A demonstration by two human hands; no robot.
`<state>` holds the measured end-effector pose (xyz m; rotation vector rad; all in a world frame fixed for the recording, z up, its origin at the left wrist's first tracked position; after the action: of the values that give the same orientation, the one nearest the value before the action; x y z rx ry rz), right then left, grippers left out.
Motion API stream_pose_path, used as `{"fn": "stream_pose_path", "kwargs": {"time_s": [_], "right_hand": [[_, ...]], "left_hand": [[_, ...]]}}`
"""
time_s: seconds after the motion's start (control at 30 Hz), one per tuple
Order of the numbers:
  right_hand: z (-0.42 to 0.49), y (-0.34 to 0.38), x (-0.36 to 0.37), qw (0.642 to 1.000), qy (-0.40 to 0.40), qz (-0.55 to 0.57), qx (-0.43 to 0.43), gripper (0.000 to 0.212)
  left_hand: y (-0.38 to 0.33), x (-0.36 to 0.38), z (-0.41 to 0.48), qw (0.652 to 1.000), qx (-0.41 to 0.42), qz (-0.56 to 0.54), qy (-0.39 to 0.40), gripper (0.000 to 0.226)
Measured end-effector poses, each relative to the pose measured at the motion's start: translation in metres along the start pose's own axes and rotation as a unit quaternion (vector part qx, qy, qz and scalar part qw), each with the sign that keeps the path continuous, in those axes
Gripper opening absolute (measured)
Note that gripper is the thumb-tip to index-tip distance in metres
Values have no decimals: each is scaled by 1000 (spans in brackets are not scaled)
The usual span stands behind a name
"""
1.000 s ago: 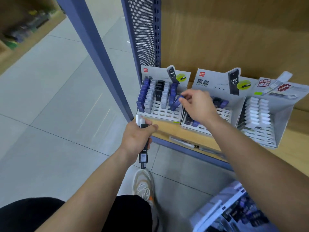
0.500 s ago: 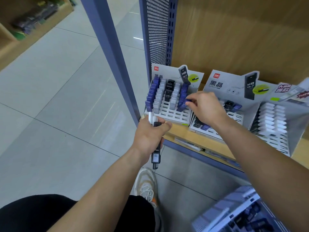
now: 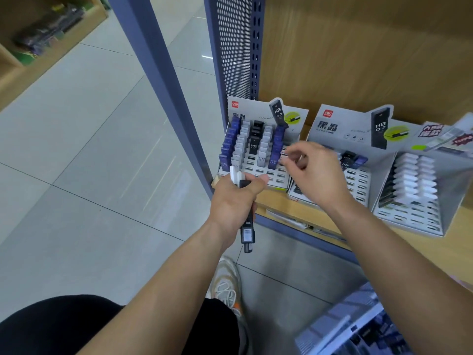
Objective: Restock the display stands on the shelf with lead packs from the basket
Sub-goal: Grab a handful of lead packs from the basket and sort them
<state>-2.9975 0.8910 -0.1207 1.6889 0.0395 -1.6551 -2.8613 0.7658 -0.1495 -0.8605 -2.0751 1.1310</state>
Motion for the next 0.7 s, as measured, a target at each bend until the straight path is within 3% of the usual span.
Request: {"fn": "stream_pose_path", "kwargs": {"time_s": [0.03,0.13,0.23,0.33,0.43,0.53,0.6,0.7], "right_hand": [[-18,1,-5,998,6,62,26,3],[-82,17,0,960,85,249,96,10],[-122,32,12,916,132,355,136,13],[-133,40,18,909,138,363,151,24],[-133,37,18,902,144,371,166,16],[-136,24,13,871,149,414,220,14],[-139,16,6,844,140,456,246,13],[-141,-4,-14,829,85,485,263,11]], "left_hand": [[-1,2,0,1000,-1,-6,0,28],[0,7,-2,1000,-6,-22,5,40],[1,15,-7,1000,-13,-24,11,39],[2,21,-11,1000,-12,-19,12,37],[1,27,-12,1000,-8,1,8,38],[-6,39,-14,1000,5,26,10,34],[-8,46,-16,999,3,50,3,43],[-6,54,-15,997,0,75,13,49]]}}
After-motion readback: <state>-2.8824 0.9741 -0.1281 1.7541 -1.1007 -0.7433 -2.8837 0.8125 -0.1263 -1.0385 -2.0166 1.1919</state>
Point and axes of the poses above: each hand's wrist, its own z-axis towards the middle knuckle, its own x-axis out of the palm, y = z × x, the point moved 8 cm from there along z, towards the middle knuckle, and after that the axes turned 11 degrees about -z, right-handed, at the moved point
